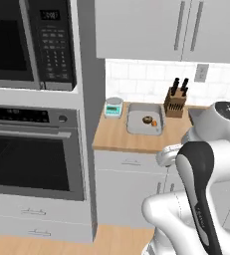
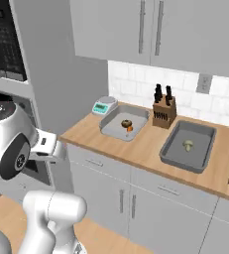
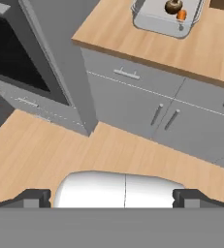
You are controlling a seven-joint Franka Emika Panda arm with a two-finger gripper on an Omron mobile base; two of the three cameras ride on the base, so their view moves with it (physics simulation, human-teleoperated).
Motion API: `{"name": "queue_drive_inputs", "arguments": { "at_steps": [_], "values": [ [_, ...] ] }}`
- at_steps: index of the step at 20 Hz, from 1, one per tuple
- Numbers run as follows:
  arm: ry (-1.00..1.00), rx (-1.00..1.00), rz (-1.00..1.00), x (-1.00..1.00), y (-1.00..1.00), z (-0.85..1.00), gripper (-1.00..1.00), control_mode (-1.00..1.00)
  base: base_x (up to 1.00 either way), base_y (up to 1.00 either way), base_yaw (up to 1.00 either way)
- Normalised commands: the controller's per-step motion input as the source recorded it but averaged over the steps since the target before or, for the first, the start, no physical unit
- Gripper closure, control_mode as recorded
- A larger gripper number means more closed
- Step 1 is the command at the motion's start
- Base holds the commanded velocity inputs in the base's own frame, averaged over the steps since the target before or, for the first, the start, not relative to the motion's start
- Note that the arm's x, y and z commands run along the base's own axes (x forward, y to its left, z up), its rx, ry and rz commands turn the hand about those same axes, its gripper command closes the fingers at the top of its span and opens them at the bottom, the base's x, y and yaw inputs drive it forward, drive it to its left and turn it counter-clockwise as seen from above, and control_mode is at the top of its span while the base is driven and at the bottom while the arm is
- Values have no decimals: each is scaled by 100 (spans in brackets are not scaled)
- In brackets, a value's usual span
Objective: Place one mushroom and one chicken drumstick in each tupperware on the nearby counter, to pack two identical lunches.
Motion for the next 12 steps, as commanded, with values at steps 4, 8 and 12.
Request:
{"name": "queue_drive_inputs", "arguments": {
  "at_steps": [4, 8, 12],
  "values": [
    [0, 0, 0, 0, 0, 0, -100, 100, -34, 9, 72],
    [0, 0, 0, 0, 0, 0, -100, 100, -12, 10, 76],
    [0, 0, 0, 0, 0, 0, -100, 100, 0, 17, 80]
  ]
}}
